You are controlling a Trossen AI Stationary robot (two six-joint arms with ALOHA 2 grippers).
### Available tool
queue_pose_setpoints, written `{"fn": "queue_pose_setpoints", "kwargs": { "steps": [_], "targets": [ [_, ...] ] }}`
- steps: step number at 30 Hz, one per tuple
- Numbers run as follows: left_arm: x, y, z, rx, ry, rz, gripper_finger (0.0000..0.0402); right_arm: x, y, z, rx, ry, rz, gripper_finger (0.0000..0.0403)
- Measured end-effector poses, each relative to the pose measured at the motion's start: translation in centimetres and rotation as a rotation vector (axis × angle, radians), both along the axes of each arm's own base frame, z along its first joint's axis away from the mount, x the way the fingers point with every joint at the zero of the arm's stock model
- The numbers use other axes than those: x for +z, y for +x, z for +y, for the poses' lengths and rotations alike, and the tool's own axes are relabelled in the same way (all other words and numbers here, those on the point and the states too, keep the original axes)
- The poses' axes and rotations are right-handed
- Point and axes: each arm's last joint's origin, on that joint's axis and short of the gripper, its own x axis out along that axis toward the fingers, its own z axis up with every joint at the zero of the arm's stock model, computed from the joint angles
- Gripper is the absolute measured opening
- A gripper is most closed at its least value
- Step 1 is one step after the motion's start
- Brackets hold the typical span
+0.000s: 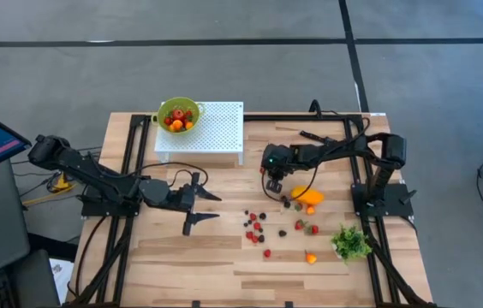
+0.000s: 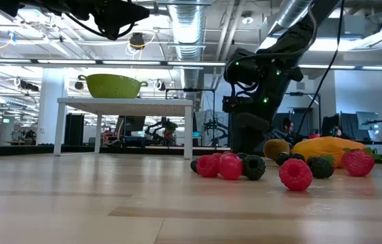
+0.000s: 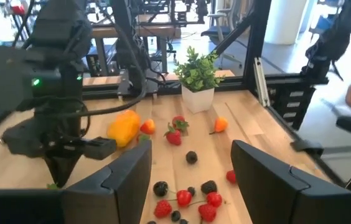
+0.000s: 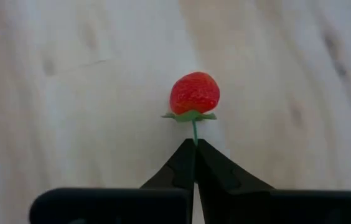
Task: Pick & Place Fruit
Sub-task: Put the strawberry into the green strainer bowl on the shelf
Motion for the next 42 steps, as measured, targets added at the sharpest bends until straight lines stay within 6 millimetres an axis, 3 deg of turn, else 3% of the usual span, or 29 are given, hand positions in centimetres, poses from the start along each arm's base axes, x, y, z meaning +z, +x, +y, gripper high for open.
{"fn": "queue_pose_setpoints", "kwargs": {
  "steps": [7, 15, 19, 28, 36, 42],
  "targets": [
    [0.0, 0.2, 0.5, 0.034, -0.071, 0.006, 0.0213, 1.4, 0.2, 4.4, 0.113, 0.043, -0.038, 0.0001],
    [-2.3, 1.8, 1.6, 0.112, -0.101, 0.1, 0.0213, 6.7, -0.1, 10.2, 0.203, -0.082, -0.274, 0.0],
    [-3.7, 3.1, 1.8, 0.136, -0.158, 0.104, 0.0213, 8.5, -0.7, 12.0, 0.228, -0.125, -0.352, 0.0],
    [-4.8, 5.1, 3.0, 0.154, -0.358, 0.001, 0.0213, 9.4, -1.1, 12.7, 0.224, -0.159, -0.39, 0.0],
    [-5.5, 5.8, 6.1, 0.254, -0.464, -0.02, 0.0213, 9.8, -0.7, 12.8, 0.245, -0.178, -0.439, 0.0],
    [-5.2, 5.9, 6.7, 0.223, -0.484, -0.044, 0.0213, 10.1, -0.4, 12.5, 0.246, -0.191, -0.477, 0.0]
  ]
}}
